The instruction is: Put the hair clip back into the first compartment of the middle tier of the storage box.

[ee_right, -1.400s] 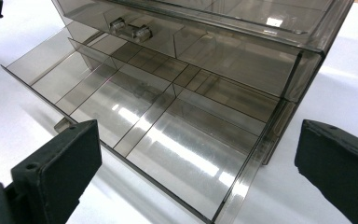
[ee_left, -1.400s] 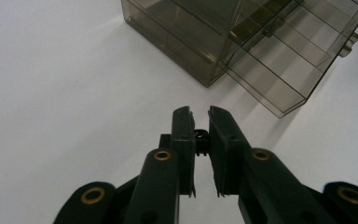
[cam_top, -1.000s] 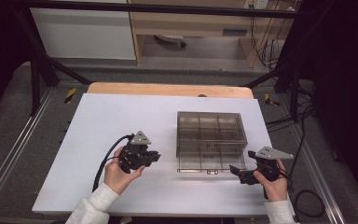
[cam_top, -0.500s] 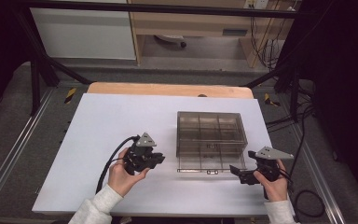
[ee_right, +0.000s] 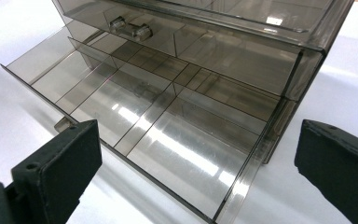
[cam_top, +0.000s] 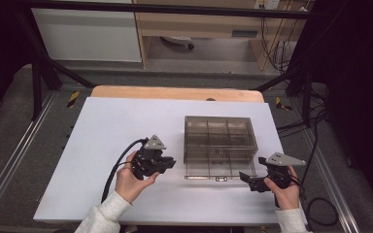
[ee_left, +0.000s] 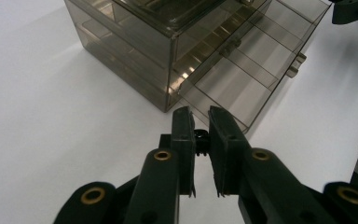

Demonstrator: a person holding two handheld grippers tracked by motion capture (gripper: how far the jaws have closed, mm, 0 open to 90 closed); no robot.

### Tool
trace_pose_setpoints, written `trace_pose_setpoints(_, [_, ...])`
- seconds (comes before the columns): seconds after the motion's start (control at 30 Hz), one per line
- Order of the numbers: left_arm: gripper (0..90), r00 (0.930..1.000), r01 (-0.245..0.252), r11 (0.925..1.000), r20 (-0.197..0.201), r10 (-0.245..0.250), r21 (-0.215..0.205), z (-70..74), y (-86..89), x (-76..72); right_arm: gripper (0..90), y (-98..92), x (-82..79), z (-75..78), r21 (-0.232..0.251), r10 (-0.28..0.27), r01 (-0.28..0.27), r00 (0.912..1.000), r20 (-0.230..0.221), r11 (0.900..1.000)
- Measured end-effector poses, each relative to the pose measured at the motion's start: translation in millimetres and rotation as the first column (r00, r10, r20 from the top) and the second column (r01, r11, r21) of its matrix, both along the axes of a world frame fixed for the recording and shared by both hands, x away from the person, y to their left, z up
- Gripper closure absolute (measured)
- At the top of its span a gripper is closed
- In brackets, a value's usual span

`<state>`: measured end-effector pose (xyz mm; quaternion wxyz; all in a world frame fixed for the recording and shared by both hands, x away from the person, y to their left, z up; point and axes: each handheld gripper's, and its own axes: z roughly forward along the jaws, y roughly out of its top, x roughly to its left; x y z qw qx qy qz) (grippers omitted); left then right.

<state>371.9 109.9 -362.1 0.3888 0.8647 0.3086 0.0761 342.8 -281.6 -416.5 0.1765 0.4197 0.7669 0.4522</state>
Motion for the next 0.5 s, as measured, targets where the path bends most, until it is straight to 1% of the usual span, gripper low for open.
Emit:
trace_pose_setpoints(0.17, [80.2, 0.9999, 0.005, 1.0, 0.011, -0.005, 0.0, 5.5, -3.3, 0.6, 1.2, -0.9, 0.1, 0.1, 0.003, -0.002, 0.002, 1.0, -0.001, 1.0])
trace_pose_setpoints(0.5, [80.2, 0.9999, 0.012, 0.9999, 0.012, -0.012, 0.007, 6.8, -11.0, 3.5, 1.2, -0.2, 0.4, -0.4, 0.001, 0.0, 0.0, 1.0, -0.001, 1.0])
